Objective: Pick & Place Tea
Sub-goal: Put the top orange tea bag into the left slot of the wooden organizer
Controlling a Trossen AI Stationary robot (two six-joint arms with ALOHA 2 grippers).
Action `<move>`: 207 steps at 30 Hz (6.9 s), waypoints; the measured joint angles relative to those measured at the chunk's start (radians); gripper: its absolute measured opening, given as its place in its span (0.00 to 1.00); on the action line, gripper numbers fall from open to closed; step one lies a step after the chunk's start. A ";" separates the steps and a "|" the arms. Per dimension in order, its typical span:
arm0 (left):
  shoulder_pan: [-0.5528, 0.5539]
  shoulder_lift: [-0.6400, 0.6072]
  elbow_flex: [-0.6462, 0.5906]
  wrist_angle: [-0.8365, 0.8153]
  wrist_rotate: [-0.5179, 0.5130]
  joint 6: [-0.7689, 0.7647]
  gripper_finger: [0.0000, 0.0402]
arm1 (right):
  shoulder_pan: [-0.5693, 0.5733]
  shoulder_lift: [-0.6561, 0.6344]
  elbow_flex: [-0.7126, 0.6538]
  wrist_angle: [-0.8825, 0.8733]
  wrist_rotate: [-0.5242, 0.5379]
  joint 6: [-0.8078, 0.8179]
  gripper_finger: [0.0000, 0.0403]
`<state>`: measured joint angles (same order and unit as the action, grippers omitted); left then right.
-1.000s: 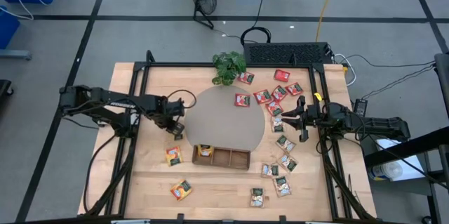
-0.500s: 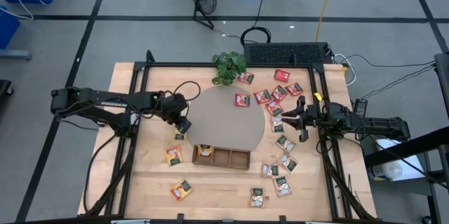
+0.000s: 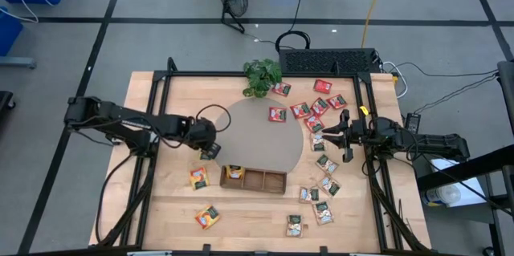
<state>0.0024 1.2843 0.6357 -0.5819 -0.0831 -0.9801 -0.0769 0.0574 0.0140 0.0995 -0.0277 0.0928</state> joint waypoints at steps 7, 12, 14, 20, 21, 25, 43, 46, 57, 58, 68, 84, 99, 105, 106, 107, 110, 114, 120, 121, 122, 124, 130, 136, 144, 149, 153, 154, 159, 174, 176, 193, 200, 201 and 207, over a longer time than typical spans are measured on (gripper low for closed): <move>-0.079 0.003 0.106 0.004 0.001 -0.012 0.31 | 0.000 0.000 0.000 0.000 0.000 0.000 0.19; -0.182 0.069 0.322 0.038 -0.076 0.190 0.31 | 0.000 0.000 0.000 0.000 0.000 0.000 0.19; -0.219 0.117 0.427 0.026 -0.127 0.287 0.31 | 0.000 0.000 0.000 0.000 0.000 0.000 0.19; -0.263 0.376 0.774 -0.632 -0.370 0.252 0.31 | 0.000 0.000 0.000 0.000 0.000 0.000 0.19; -0.255 0.428 0.814 -0.753 -0.374 0.232 0.31 | 0.000 0.000 0.000 0.000 0.000 0.000 0.19; -0.226 0.570 0.842 -0.945 -0.373 0.254 0.31 | 0.000 0.000 0.000 0.000 0.000 0.000 0.19; -0.001 0.421 0.389 -0.463 0.046 0.089 0.33 | 0.000 0.000 0.000 0.000 0.000 0.000 0.19; 0.015 0.421 0.331 -0.466 0.053 0.052 0.38 | 0.000 0.000 0.000 0.000 0.000 0.000 0.19; 0.030 0.420 0.298 -0.461 0.056 0.137 0.69 | 0.000 0.000 0.000 0.000 0.000 0.000 0.19; 0.030 0.420 0.298 -0.461 0.056 0.164 0.71 | 0.000 0.000 0.000 0.000 0.000 0.000 0.19; 0.033 0.382 0.303 -0.463 0.063 0.279 0.78 | 0.000 0.000 0.000 0.000 0.000 0.000 0.19; 0.041 0.366 0.304 -0.255 0.064 0.342 0.69 | 0.000 0.000 0.000 0.001 0.000 0.000 0.19; 0.043 0.371 0.270 -0.331 0.092 0.286 0.66 | 0.000 0.000 0.000 0.000 0.000 0.000 0.19; 0.043 0.371 0.233 -0.330 0.132 0.275 0.62 | 0.000 0.000 0.000 0.000 0.000 0.000 0.19; 0.043 0.369 0.226 -0.330 0.135 0.266 0.61 | 0.000 0.000 0.000 0.000 0.000 0.000 0.19; 0.043 0.368 0.220 -0.330 0.136 0.261 0.60 | 0.000 0.000 0.000 0.000 0.000 0.000 0.19; 0.043 0.368 0.210 -0.336 0.149 0.260 0.57 | 0.000 0.000 0.000 0.000 0.000 0.000 0.19; 0.041 0.368 0.211 -0.335 0.147 0.278 0.51 | 0.000 0.000 0.000 0.000 0.000 0.000 0.19; 0.041 0.371 0.234 -0.361 0.139 0.302 0.33 | 0.000 0.000 0.000 0.000 0.000 0.000 0.19; 0.041 0.371 0.238 -0.365 0.139 0.302 0.29 | 0.000 0.000 0.000 0.000 0.000 0.000 0.19; 0.041 0.371 0.244 -0.372 0.139 0.304 0.26 | 0.000 0.000 0.000 0.000 0.000 0.000 0.19; 0.041 0.371 0.260 -0.403 0.137 0.305 0.17 | 0.000 0.000 0.000 0.000 0.000 0.000 0.19; 0.031 0.368 0.347 -0.537 0.039 0.304 0.03 | 0.000 0.000 0.000 0.000 0.000 0.000 0.19; -0.017 0.315 0.440 -0.591 -0.149 0.304 0.04 | 0.000 0.000 0.000 0.000 0.000 0.000 0.19; -0.136 0.130 0.455 -0.483 -0.525 0.245 0.04 | 0.000 0.000 0.000 0.000 0.000 0.000 0.19; -0.221 0.069 0.422 -0.177 -0.699 0.410 0.02 | 0.000 0.000 0.000 0.000 0.000 0.000 0.19; -0.235 0.069 0.370 0.190 -0.742 0.711 0.05 | 0.000 0.000 0.000 0.000 0.000 0.000 0.19; -0.233 0.069 0.356 0.263 -0.745 0.774 0.04 | 0.000 0.000 0.000 0.000 0.000 0.000 0.19; -0.194 0.069 0.278 0.550 -0.691 0.944 0.02 | 0.000 0.000 0.000 0.000 0.000 0.000 0.19; -0.097 0.085 -0.032 1.209 -0.346 0.971 0.02 | 0.000 0.000 0.000 0.231 0.000 0.086 0.19; -0.097 0.084 -0.062 1.297 -0.303 0.983 0.02 | 0.000 0.000 0.000 0.269 0.000 0.086 0.19; -0.029 0.084 -0.191 1.470 -0.213 1.146 0.01 | 0.001 0.001 0.000 0.420 0.020 0.052 0.19; 0.033 0.084 -0.212 1.521 -0.083 1.158 0.02 | 0.000 0.194 0.000 0.424 0.317 0.177 0.19; 0.041 0.084 -0.212 1.530 -0.058 1.153 0.02 | 0.000 0.250 0.000 0.453 0.316 0.192 0.19; 0.072 0.084 -0.212 1.595 -0.002 1.102 0.03 | 0.000 0.679 0.041 0.697 0.203 0.132 0.19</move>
<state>0.0739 1.3685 0.4232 1.0134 -0.0853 0.1221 -0.0765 0.7363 0.0548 0.7967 0.1751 0.2246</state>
